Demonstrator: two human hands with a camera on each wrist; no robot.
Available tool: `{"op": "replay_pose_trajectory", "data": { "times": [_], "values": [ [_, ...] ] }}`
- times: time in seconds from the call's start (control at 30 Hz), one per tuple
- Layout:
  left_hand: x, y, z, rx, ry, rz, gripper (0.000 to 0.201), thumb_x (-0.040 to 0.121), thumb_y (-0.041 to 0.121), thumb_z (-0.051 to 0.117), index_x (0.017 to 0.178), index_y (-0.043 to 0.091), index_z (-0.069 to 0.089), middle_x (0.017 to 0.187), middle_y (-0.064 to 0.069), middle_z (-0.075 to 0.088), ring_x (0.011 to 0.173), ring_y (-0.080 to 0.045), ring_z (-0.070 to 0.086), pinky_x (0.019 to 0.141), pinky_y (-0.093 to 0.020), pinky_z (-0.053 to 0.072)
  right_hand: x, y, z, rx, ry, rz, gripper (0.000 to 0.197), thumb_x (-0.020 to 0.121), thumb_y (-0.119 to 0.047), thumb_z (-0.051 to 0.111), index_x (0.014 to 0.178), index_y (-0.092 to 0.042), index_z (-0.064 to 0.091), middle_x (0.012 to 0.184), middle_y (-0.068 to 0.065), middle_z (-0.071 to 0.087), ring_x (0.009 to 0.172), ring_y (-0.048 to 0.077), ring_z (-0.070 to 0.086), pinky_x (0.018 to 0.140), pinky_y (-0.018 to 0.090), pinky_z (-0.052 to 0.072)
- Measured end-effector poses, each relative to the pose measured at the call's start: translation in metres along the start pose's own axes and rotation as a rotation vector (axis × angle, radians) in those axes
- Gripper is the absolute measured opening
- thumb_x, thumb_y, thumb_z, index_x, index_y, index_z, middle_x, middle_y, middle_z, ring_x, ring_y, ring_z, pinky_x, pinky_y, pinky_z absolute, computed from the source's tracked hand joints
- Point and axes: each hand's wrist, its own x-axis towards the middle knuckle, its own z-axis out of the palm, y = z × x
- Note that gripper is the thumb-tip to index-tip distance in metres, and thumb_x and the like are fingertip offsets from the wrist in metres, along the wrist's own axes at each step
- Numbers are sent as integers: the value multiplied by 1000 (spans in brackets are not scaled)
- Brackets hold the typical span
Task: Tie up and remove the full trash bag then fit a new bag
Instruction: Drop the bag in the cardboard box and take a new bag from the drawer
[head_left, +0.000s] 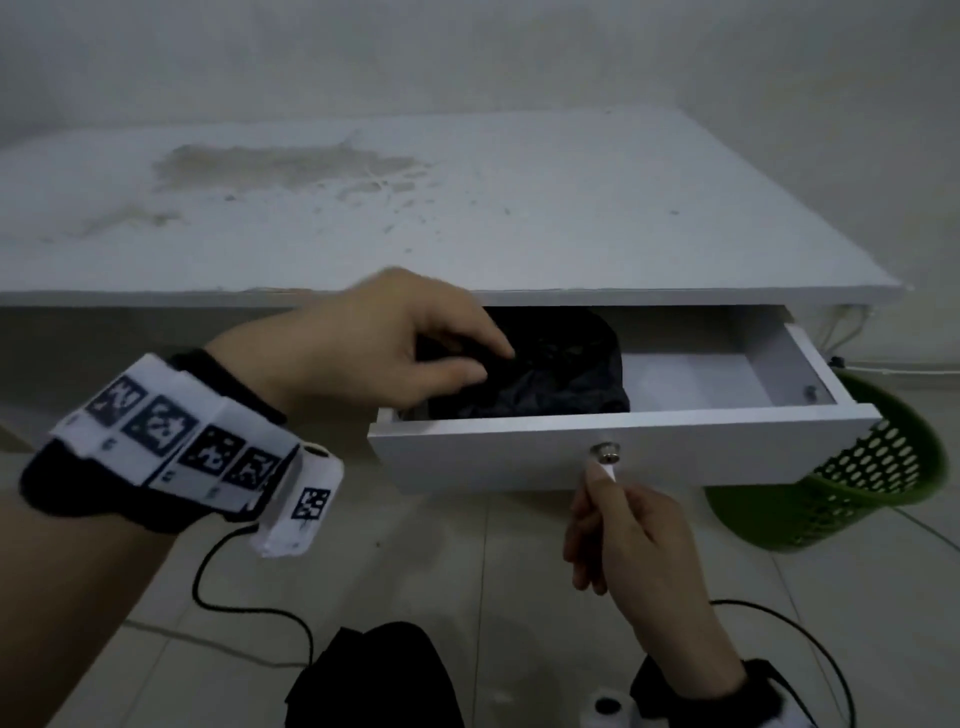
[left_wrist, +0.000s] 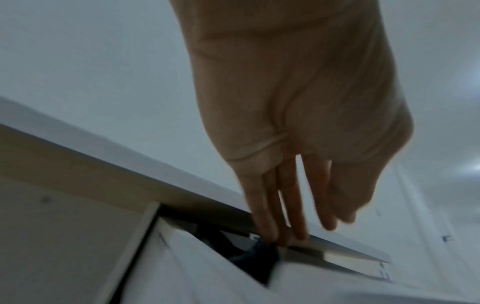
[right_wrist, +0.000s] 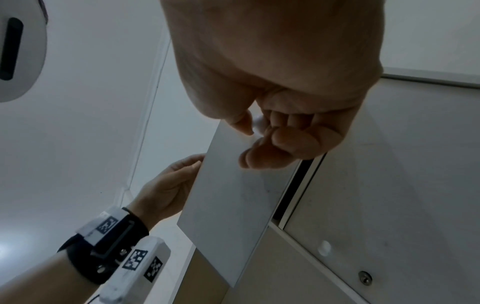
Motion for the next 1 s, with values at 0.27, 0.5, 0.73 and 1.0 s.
{"op": "replay_pose_trajectory", "data": {
  "times": [0.27, 0.5, 0.73, 1.0],
  "values": [
    [34, -28, 19, 193, -789, -341, 95, 78, 31, 67, 139, 71, 6, 162, 20, 22, 145, -8, 31, 118, -37, 34, 0, 10, 1, 14, -57, 2, 51, 104, -42, 42, 70, -9, 60, 59, 14, 68, 44, 27, 56, 48, 30, 40],
    [48, -17, 40, 462, -474, -184, 56, 79, 31, 73, 130, 31, 51, 121, 5, 61, 109, -16, 60, 89, -32, 53, 0, 10, 1, 40, -76, -17, 49, 104, -39, 42, 68, -11, 60, 59, 13, 68, 44, 24, 56, 50, 29, 40],
    [35, 25, -3, 211, -280, -230, 22, 82, 20, 68, 87, 40, 59, 76, 16, 66, 73, -1, 63, 66, -24, 52, 2, 9, -3, 37, -105, -27, 48, 104, -39, 41, 74, -7, 62, 59, 14, 68, 44, 25, 56, 47, 27, 40],
    [0, 69, -100, 221, 407, -179, 22, 70, 34, 56, 84, 18, 61, 71, 11, 58, 61, 9, 53, 57, 1, 38, 6, 8, 4, 54, -109, -15, 55, 104, -39, 41, 72, 1, 60, 53, 15, 65, 41, 27, 54, 43, 25, 38]
  ]
}}
